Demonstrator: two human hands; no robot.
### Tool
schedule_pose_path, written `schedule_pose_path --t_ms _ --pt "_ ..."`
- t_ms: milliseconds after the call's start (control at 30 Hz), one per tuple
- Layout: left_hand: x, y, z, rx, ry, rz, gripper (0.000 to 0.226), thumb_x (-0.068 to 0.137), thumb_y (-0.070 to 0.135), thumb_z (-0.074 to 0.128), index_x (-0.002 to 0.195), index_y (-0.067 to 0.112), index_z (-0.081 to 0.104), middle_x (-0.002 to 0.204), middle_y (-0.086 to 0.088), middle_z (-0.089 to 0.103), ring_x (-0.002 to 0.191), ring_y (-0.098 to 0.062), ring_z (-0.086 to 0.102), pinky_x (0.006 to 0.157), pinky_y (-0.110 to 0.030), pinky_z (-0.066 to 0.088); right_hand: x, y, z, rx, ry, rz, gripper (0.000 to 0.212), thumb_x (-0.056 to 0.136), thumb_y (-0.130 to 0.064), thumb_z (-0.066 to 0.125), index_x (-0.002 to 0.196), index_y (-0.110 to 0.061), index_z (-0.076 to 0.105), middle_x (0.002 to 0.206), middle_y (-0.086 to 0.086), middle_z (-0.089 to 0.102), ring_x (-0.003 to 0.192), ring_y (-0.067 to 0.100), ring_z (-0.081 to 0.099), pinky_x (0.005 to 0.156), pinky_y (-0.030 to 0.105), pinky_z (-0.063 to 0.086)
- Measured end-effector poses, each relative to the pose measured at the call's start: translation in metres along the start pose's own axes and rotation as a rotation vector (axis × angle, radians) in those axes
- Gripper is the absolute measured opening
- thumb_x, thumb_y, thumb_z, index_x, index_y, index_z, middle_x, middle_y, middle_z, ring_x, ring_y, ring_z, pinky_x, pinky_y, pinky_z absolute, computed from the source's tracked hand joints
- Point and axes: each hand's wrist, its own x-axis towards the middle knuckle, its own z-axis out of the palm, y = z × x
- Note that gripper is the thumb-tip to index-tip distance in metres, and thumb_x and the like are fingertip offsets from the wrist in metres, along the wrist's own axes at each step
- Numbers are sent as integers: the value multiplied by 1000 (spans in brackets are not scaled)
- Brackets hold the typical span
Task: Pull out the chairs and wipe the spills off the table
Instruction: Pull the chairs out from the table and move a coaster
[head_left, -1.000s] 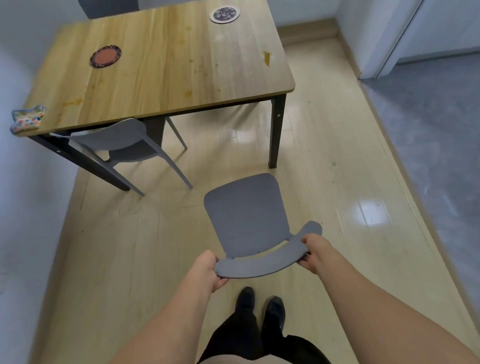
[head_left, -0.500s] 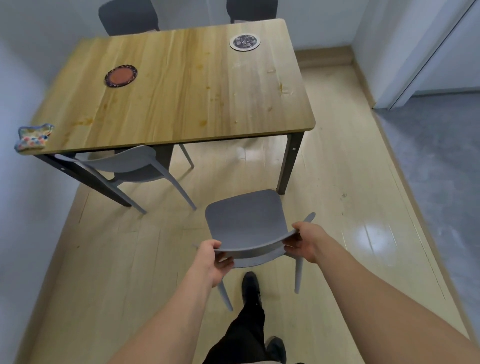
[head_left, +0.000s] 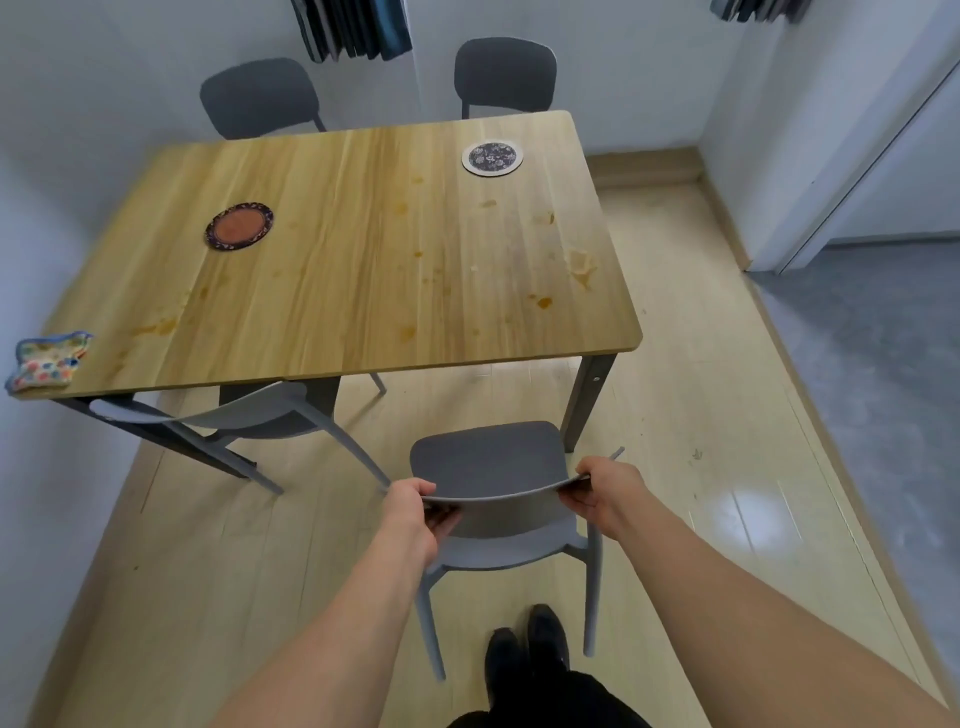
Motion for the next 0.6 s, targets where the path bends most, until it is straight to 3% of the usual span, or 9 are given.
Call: schedule_pose_path --t_ms 100,233,433,600 --pt "5 15 17 -24 -15 24 20 85 1 47 104 -1 53 109 -25 63 103 -41 65 83 -48 58 10 -19 8 44 -39 11 22 92 4 48 113 5 51 107 25 64 97 36 67 76 43 58" --pt "27 34 39 -98 -38 36 21 85 -1 46 106 0 51 111 -24 60 98 -39 62 73 -46 57 36 -44 22 94 -72 9 23 93 5 45 116 4 50 102 22 62 90 31 63 79 43 57" --pt "72 65 59 -215 0 4 26 85 -6 43 109 1 49 119 -22 52 116 -43 54 104 -53 46 77 -77 57 35 -68 43 26 92 7 46 119 9 47 98 22 60 93 33 63 86 44 54" --pt "110 104 81 -233 40 -6 17 85 -9 39 91 4 50 101 -16 51 90 -33 55 94 -41 48 116 -94 102 103 -17 29 38 90 11 44 128 8 43 95 17 52 85 28 55 87 44 50"
